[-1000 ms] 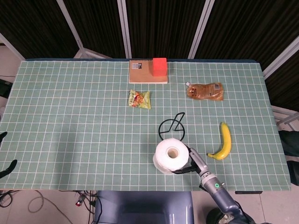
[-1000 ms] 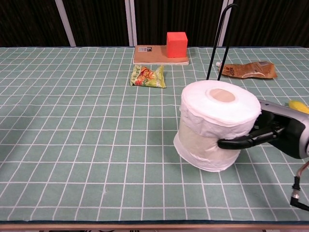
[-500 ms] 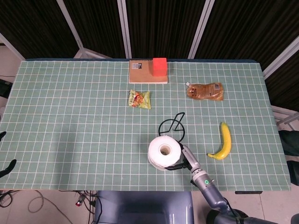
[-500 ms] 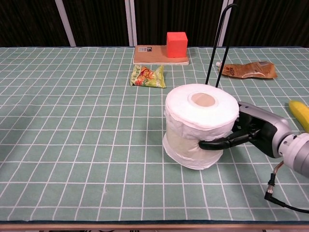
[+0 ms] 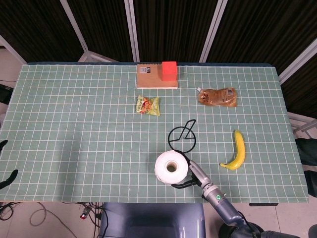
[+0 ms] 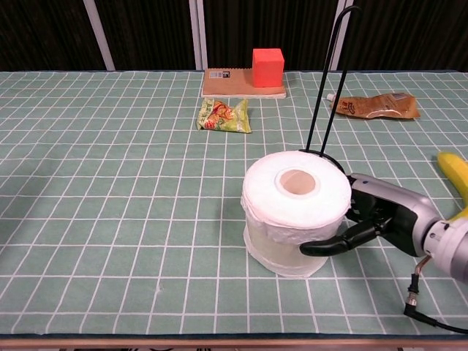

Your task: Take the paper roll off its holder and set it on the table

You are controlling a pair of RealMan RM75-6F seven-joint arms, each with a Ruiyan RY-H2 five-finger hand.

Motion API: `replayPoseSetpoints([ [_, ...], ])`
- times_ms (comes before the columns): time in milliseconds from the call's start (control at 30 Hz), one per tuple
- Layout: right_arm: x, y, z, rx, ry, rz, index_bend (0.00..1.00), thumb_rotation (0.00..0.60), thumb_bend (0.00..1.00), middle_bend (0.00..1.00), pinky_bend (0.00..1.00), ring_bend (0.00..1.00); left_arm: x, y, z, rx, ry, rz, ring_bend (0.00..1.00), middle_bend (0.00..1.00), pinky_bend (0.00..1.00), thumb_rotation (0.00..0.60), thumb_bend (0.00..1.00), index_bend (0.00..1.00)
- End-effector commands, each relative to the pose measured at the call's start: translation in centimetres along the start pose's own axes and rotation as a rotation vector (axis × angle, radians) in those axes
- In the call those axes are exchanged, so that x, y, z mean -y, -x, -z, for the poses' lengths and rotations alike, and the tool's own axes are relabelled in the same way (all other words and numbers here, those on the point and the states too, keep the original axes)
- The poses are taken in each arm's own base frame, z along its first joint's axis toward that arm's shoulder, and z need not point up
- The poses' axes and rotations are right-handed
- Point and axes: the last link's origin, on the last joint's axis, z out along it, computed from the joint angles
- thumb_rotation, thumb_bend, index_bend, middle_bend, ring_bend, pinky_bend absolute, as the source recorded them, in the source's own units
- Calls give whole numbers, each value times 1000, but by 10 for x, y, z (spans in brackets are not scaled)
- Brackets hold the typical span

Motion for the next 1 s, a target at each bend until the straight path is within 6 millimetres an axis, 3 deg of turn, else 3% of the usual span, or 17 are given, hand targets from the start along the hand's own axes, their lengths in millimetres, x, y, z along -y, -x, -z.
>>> replayPoseSetpoints([
  [33,6,-8,6,-2,-25,8,0,600,0,0,0,0,0,0,0,1,1,-2,0,0,32,600,223,122],
  [267,28,-52,43,-96,-114,20,0,600,0,0,0,0,-2,2,0,5,5,-11,0,0,33,600,223,122],
  [433,42,-94,91,-176,-163,100,0,600,0,0,0,0,-2,1,0,-5,-3,-13,0,0,32,600,224,121],
  [567,43,-126,138,-222,-120,278,0,600,0,0,0,0,0,0,0,-9,-11,-8,0,0,32,600,223,121],
  [667,40,-152,168,-327,-79,553,0,600,0,0,0,0,-1,0,0,-9,-8,-7,0,0,32,600,223,121],
  [800,26,-160,195,-500,-25,996,0,600,0,0,0,0,-1,1,1,-1,-6,-9,0,0,32,600,223,121],
  [1000,13,-152,201,-572,6,1201,0,600,0,0,0,0,-3,3,0,10,4,-14,0,0,33,600,223,121],
])
